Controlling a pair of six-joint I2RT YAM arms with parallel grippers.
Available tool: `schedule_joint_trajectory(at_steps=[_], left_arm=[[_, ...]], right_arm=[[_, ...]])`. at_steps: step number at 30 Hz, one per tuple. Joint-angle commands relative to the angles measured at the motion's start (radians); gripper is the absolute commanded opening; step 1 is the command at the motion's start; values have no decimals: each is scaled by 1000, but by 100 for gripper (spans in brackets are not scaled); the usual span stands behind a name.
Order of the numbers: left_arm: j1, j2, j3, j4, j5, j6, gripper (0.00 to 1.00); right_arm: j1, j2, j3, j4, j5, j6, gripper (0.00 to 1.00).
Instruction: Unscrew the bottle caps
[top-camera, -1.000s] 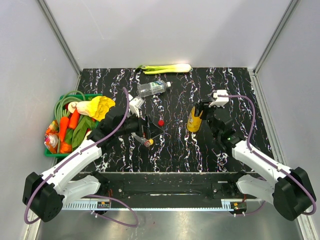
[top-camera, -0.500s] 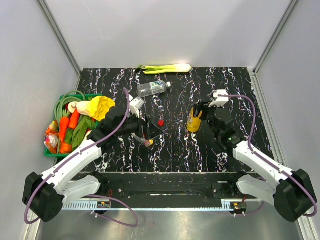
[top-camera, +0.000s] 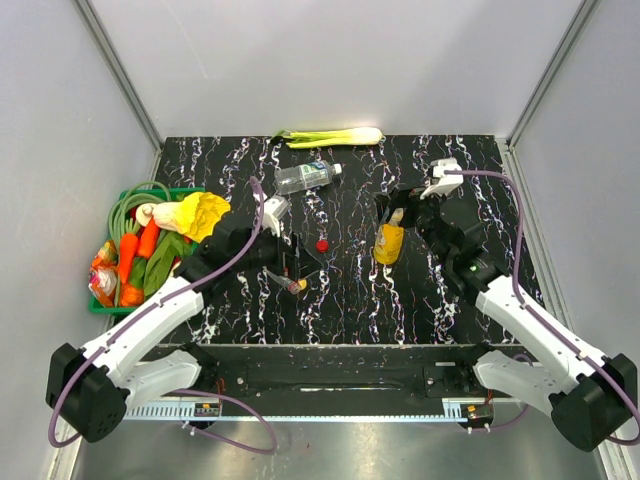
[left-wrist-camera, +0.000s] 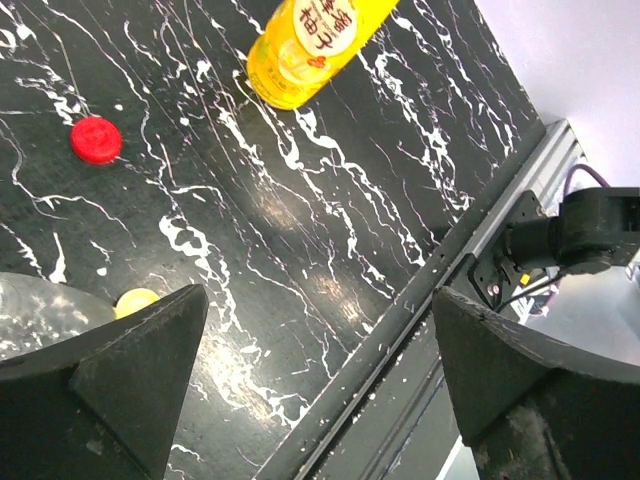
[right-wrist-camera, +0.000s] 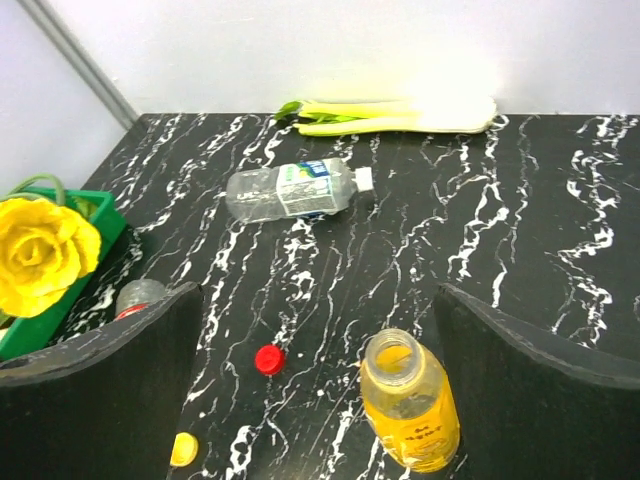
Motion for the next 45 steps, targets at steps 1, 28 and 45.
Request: schedule_joint_trajectory(at_steps=[1,28,45], left_arm=[[4,35,94,-11,-65,58,99],[125,906,980,-353,-369,463,99],[243,1351,1442,-390,-347,837,99]], right_arm=[[6,-21,79,-40,-90,18,100],[-90,73,314,-315,-428,32,100],[-153,144,317,-381,-439,-11,100]])
